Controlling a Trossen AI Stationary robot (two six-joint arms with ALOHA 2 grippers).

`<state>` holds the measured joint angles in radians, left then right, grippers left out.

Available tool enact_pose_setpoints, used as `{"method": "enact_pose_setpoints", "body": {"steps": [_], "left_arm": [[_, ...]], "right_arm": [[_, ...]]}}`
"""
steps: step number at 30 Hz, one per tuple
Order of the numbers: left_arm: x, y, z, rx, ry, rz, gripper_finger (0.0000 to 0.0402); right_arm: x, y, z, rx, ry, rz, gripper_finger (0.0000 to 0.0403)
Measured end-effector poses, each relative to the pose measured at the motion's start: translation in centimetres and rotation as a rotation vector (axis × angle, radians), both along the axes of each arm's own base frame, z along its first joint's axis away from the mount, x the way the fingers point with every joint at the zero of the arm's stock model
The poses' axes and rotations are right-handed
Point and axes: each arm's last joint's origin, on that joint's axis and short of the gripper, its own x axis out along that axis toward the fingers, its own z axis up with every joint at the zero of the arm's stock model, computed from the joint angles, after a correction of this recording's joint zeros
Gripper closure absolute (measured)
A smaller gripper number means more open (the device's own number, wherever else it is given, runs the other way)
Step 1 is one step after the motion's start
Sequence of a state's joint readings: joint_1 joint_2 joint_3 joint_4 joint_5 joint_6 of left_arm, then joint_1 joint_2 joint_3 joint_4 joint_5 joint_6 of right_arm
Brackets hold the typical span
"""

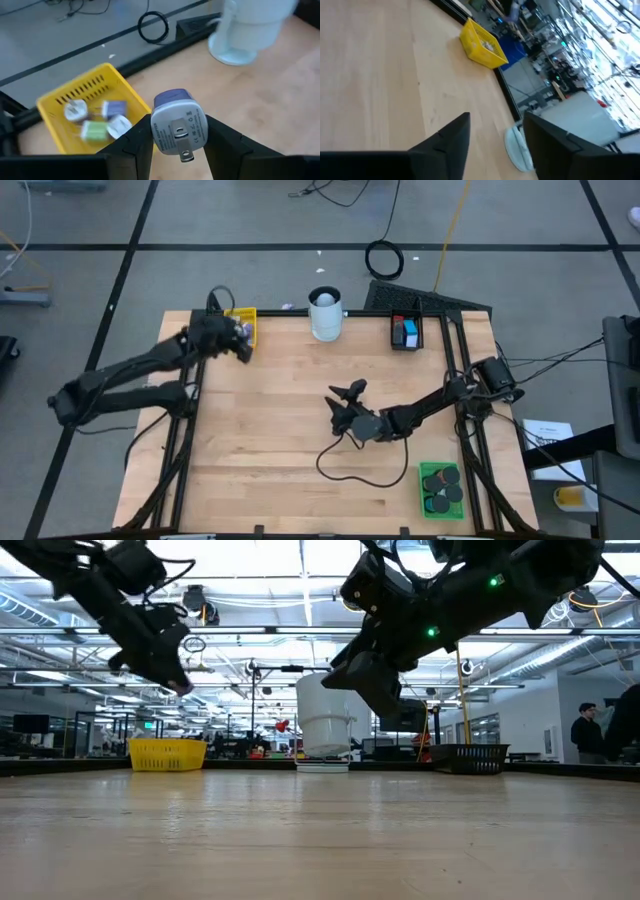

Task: Pick & Place Office items
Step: Put the violet charger adapter into the yellow bin, then return to Home Position

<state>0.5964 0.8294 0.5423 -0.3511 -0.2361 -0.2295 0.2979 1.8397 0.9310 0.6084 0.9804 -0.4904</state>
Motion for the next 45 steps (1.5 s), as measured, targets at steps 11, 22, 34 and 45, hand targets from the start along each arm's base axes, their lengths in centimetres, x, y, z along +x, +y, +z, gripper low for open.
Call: {"method": "enact_pose_setpoints", "body": {"steps": [11,22,34,45], "left_arm": [[1.2,8.9,-1.1,-0.22,0.22,0.097,0.0254],[0.5,12.1,-4.5,-0.305,0.294,0.158,0.0254],[0.8,12.0,-4.6,-0.282,0.331,0.118,0.0154],[0.5,10.8,-2.9,-0.248,0.333,0.131,0.0197]], "right_arm": [[0.2,-0.3,0.0,0.022,-0.002,0.026,0.0305],[0.1,-0.2,0.0,0.02,-0.001,0.028,0.033],[0.1,-0.2,0.0,0.024,-0.003,0.028,0.033],[0.1,-0.2,-0.1,0.032,0.0,0.025,0.033]]}}
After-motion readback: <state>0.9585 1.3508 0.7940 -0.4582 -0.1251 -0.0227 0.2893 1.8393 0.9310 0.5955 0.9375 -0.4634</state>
